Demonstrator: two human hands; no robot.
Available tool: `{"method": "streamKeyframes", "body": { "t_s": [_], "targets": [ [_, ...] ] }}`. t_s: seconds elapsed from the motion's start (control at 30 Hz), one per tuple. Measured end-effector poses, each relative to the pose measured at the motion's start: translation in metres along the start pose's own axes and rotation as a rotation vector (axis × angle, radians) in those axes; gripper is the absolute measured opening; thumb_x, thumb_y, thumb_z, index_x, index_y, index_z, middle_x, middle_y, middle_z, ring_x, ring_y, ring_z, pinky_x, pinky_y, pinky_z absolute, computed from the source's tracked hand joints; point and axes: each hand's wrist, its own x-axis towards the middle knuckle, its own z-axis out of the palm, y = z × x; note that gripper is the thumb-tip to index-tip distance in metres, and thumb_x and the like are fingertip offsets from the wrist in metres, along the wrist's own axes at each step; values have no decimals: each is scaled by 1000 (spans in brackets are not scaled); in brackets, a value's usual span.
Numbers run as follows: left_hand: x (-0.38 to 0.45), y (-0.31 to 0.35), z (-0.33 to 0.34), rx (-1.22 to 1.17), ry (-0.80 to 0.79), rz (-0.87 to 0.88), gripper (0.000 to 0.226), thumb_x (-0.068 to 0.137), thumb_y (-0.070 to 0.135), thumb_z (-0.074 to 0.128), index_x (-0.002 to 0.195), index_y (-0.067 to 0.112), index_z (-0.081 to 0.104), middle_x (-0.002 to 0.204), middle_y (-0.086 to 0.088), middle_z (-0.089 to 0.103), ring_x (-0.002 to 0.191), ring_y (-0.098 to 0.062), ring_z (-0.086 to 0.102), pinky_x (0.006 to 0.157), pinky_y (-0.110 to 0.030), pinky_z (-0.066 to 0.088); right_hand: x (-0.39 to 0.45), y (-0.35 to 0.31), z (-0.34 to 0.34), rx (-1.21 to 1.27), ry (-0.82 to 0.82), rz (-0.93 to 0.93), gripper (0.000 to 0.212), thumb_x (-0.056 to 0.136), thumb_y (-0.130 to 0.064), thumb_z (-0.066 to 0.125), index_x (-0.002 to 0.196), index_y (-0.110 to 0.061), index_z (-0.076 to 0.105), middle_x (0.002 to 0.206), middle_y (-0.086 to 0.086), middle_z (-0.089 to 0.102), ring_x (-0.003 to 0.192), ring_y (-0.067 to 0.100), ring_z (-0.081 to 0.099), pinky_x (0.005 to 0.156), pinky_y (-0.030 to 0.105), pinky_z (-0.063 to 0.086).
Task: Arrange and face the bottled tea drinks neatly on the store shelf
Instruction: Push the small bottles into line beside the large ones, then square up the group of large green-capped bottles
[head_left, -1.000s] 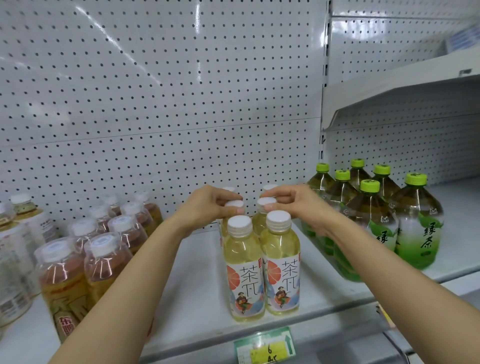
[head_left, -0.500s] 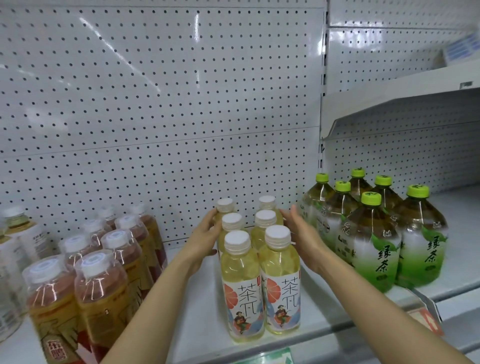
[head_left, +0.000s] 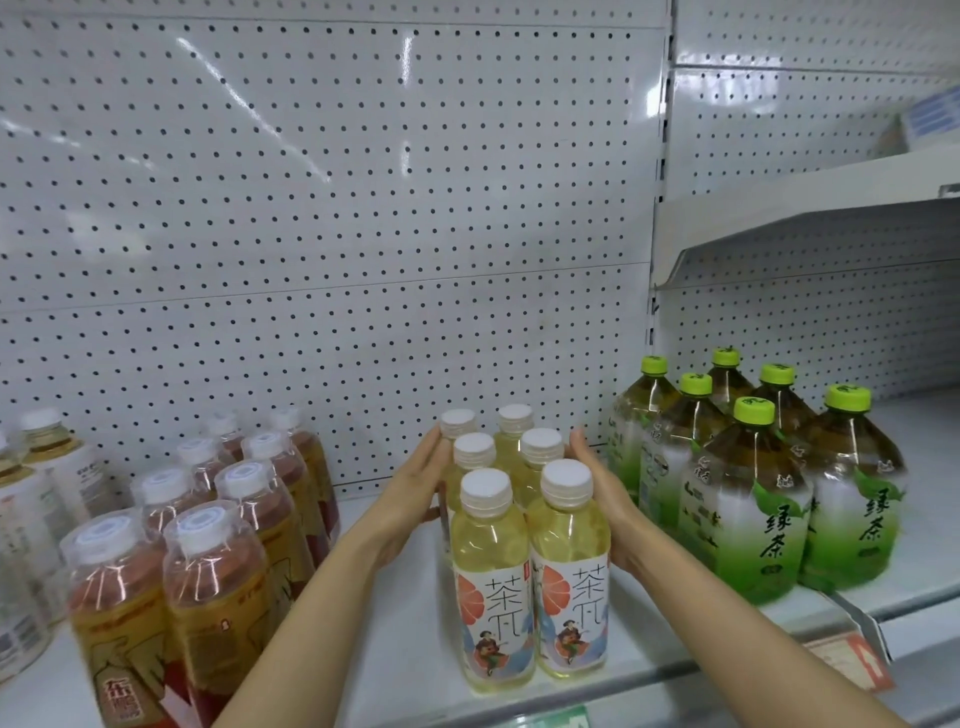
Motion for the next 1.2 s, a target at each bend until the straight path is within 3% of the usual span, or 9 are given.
{"method": "streamKeyframes", "body": {
  "t_s": [0.07, 0.17, 0.27, 0.37, 0.57, 0.73, 0.9, 1.03, 1.2],
  "targets": [
    [-10, -7, 2, -77, 7, -12, 69, 86, 83, 31, 148, 53, 29, 158, 12, 35, 139, -18, 42, 114, -51, 35, -14, 7, 0, 35, -16, -12, 55, 103, -52, 21, 119, -20, 62, 96, 1, 78, 86, 15, 75, 65, 26, 59],
    [-45, -19, 6, -238, -14, 63, 85, 70, 90, 48, 143, 69, 9, 159, 27, 16, 146, -7, 28, 118, -46, 28, -35, 29, -10, 39, -26, -89, 60, 98, -59, 18, 137, -28, 52, 128, -5, 68, 118, 13, 64, 92, 29, 51],
    [-80, -28, 20, -122, -181, 156, 104, 72, 51, 82, 138, 74, 5, 154, 34, 27, 134, 2, 45, 104, -27, 45, -50, 48, -14, -7, -63, -178, 62, 96, -61, 21, 146, -30, 42, 141, -9, 57, 131, 10, 53, 105, 29, 42],
    [-88, -34, 41, -55, -152, 233, 123, 74, 12, 85, 144, 67, 0, 145, 17, 52, 117, -6, 63, 91, -25, 54, -56, 50, -5, -59, -90, -224, 62, 97, -59, 21, 148, -28, 41, 137, -8, 62, 126, 10, 58, 95, 23, 50],
    [-91, -36, 54, -3, 18, 266, 118, 73, 14, 83, 149, 59, 4, 135, 20, 60, 115, -3, 64, 89, -25, 56, -64, 55, 5, -97, -3, -194, 72, 95, -66, 20, 147, -21, 44, 136, 3, 62, 126, 18, 58, 110, 44, 43],
    [-110, -42, 65, 93, 241, 293, 108, 66, 41, 82, 149, 54, 16, 143, 34, 43, 121, 15, 49, 103, -29, 45, -99, 70, -4, -359, 127, -345, 47, 97, -53, 43, 137, -30, 54, 129, -15, 64, 121, -2, 57, 103, 25, 46],
    [-150, -44, 108, 369, 701, 674, 79, 84, 40, 76, 147, 11, 38, 146, -4, 45, 134, -18, 43, 112, -39, 39, -136, 93, -35, -586, 366, -514, 54, 86, -54, 58, 133, -26, 59, 123, -14, 66, 118, -1, 58, 98, 36, 52],
    [-151, -35, 155, 460, 600, 912, 62, 85, 29, 68, 139, 6, 46, 137, -8, 52, 129, -23, 49, 109, -45, 40, -152, 87, -77, -695, 469, -585, 41, 92, -33, 66, 132, -26, 59, 125, -11, 63, 119, 3, 57, 96, 32, 52],
    [-117, -26, 212, 414, 371, 633, 72, 87, 31, 74, 148, 16, 39, 144, 0, 46, 134, -18, 45, 109, -45, 41, -158, 69, -149, -823, 642, -610, 55, 91, -26, 69, 142, -17, 50, 143, -1, 50, 132, 10, 42, 108, 29, 34]
  ]
}}
